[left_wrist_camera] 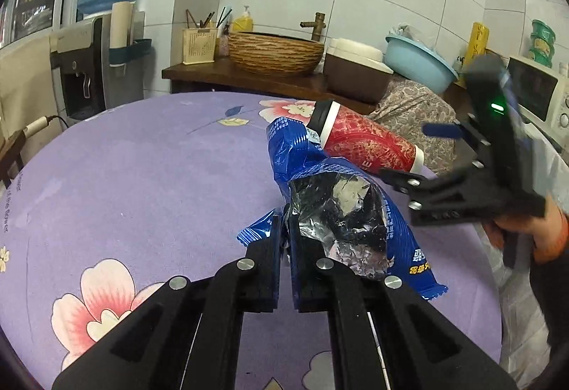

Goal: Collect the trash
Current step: 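Grasp the red cup with black lid with the right gripper while the left holds the wrapper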

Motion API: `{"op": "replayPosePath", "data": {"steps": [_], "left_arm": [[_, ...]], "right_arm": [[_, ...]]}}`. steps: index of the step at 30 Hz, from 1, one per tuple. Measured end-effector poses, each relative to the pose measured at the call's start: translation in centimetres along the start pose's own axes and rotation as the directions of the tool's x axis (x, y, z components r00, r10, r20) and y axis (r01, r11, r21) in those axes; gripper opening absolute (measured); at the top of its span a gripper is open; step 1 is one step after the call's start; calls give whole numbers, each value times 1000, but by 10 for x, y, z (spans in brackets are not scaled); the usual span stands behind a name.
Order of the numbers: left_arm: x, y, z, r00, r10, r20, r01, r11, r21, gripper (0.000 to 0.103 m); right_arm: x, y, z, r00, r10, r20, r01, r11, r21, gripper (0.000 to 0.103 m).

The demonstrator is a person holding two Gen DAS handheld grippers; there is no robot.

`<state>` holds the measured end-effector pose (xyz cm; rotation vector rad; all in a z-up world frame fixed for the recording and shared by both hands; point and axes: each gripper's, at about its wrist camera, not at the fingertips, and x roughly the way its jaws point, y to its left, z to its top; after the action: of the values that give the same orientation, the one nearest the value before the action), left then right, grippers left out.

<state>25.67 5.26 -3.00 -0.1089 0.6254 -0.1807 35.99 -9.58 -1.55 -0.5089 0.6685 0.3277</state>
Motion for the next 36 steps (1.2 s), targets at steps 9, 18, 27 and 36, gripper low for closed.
{"op": "replayPosePath", "data": {"steps": [9,18,27,36], "left_arm": [[-3,3,-2,1000,3,3,-3,1000,-2,6],[-2,-3,-3,1000,-7,-7,7,1000,18,6],[2,-1,-4,1000,4,-18,-4,1000,9,6],[0,-7,-8,1000,12,-4,-12,1000,22,6]], "right_arm": [[87,-6,54,973,-82,-215,29,971,-237,97],[135,0,56,947,-160,-279,56,936,-349,97],[115,14,41,967,-173,-189,90,920,-383,81],[29,-12,22,988,-143,-63,133,980,-148,79]]}}
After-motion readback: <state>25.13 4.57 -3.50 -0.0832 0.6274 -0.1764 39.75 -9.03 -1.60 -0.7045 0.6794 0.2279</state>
